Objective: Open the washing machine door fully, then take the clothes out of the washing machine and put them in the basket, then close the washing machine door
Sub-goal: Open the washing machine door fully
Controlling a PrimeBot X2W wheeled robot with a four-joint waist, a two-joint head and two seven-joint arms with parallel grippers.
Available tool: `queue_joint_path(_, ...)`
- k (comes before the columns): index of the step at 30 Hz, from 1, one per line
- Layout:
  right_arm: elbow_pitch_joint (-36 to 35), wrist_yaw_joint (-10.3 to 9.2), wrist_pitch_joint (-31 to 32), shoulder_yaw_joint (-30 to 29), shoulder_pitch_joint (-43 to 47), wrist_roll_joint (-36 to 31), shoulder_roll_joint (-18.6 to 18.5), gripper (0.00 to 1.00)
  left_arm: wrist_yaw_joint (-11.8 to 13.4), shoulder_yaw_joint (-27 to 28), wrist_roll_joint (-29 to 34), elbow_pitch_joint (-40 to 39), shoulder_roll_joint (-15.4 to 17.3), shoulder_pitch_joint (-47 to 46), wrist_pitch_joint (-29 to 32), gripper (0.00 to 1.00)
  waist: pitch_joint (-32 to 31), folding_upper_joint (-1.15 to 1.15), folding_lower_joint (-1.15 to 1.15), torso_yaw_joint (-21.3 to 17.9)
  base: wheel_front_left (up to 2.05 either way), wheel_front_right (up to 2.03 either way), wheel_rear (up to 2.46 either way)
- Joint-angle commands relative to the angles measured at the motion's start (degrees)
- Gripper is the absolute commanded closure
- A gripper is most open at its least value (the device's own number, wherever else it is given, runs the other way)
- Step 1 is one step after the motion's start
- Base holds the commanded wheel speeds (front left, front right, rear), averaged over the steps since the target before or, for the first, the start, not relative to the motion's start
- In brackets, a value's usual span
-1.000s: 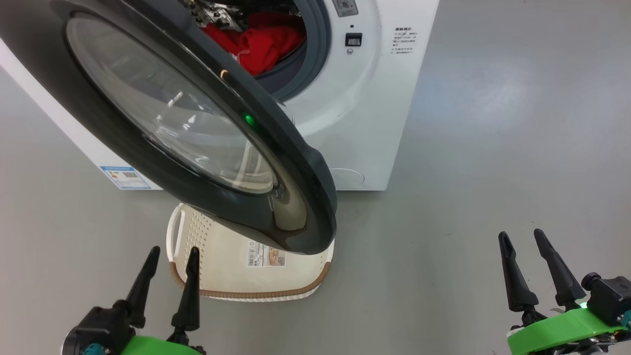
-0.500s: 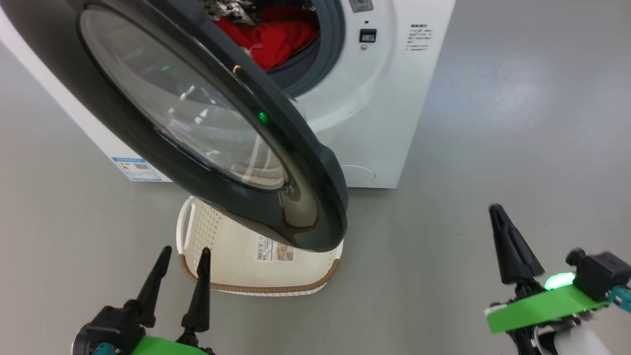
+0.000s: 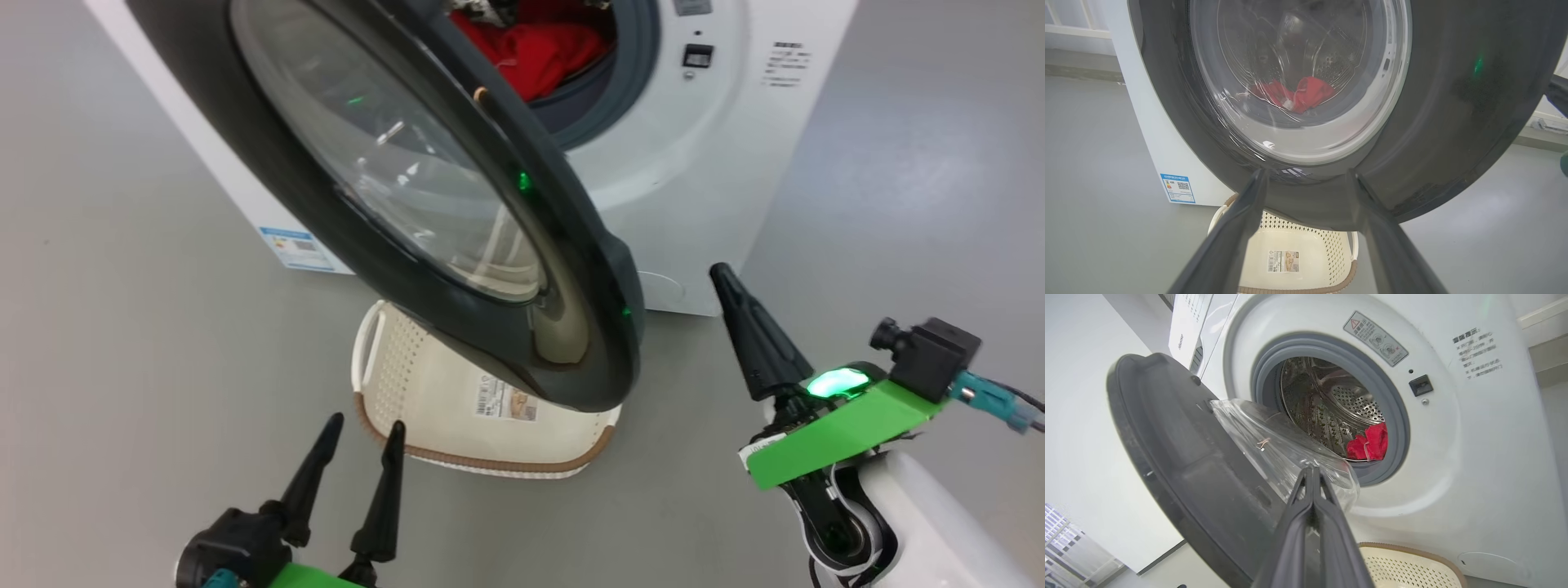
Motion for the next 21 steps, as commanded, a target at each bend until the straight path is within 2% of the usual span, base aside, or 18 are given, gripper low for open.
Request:
queue_joint_path(1, -1.1, 0.43, -0.4, 2.2, -1.7, 2.3, -0.8, 1.0, -0.3, 1.2, -0.7, -1.3, 0.5, -1.0, -0.7, 0.0, 0.6, 0.0, 0.0, 2.0, 0.0, 0.0, 0.0)
queue_joint_path(12, -0.8, 0.43, 0.3, 15.1, -8.2, 22.3, -9.5, 1.0, 0.2, -1.7, -2.6, -1.7, 0.5, -1.6, -0.7, 0.0, 1.8, 0.0, 0.0, 6.2, 0.0, 0.0, 0.0)
queue_joint_path(21, -3.4, 0.43, 0.8, 23.4, -9.9, 28.7, -13.0, 1.0, 0.8, -2.5, -3.3, -2.2, 0.5, -1.3, -0.7, 0.0, 1.0, 0.0, 0.0, 8.3, 0.0, 0.0, 0.0)
